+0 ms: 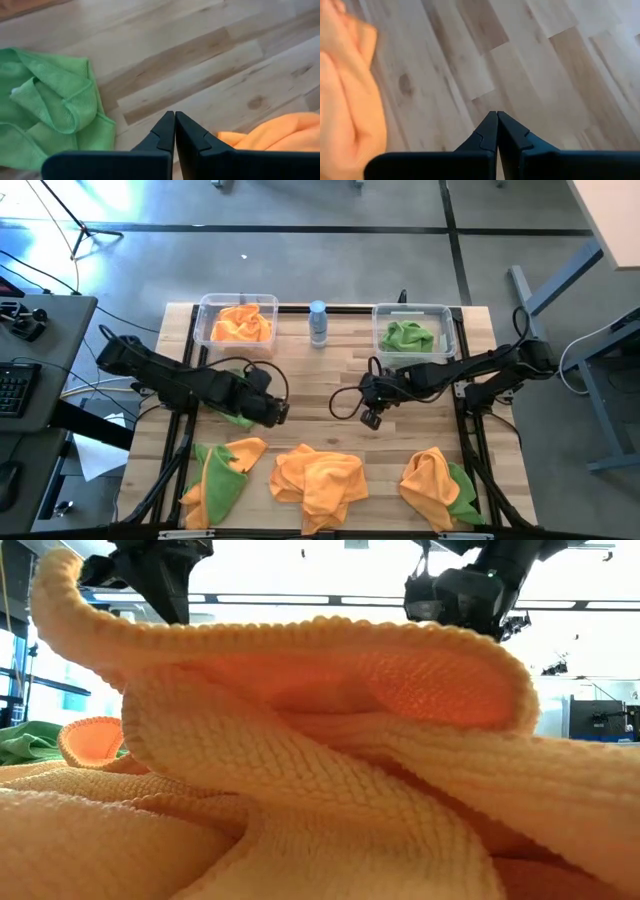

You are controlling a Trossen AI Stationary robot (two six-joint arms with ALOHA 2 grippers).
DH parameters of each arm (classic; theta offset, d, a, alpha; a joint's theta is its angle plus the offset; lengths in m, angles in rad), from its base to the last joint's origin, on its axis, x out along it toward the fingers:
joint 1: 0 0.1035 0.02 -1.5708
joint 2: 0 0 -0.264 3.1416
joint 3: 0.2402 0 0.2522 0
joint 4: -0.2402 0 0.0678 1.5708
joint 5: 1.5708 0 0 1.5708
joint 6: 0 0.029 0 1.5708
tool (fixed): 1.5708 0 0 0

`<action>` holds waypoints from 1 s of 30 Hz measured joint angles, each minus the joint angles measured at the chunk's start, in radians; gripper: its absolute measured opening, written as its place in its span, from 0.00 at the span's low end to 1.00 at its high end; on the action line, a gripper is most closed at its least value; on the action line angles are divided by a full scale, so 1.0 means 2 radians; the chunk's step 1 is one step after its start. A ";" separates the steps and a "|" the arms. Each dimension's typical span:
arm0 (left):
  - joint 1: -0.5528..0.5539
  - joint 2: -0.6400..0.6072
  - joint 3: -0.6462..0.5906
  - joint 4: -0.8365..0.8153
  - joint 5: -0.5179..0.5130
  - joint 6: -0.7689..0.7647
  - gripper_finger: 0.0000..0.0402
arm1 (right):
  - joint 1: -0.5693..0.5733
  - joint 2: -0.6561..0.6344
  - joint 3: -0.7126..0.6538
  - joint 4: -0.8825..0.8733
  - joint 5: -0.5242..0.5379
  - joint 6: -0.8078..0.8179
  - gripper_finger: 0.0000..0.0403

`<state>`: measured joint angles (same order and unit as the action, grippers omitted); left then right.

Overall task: Sort microfiber towel by color & place in baskets
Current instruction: Put the orange towel into the left transparent bin

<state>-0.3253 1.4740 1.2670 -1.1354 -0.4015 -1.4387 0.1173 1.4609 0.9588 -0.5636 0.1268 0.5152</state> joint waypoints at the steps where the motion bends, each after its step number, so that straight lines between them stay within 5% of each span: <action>1: -0.002 0.006 0.005 -0.003 0.002 0.000 0.00 | 0.005 0.000 0.000 0.000 0.000 0.000 0.00; 30: -0.009 0.024 0.014 -0.012 0.012 0.001 0.00 | 0.115 0.000 0.000 -0.044 0.039 0.046 0.00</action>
<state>-0.3431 1.5223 1.2953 -1.1603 -0.3776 -1.4376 0.3473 1.4609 0.9588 -0.6510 0.2050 0.6065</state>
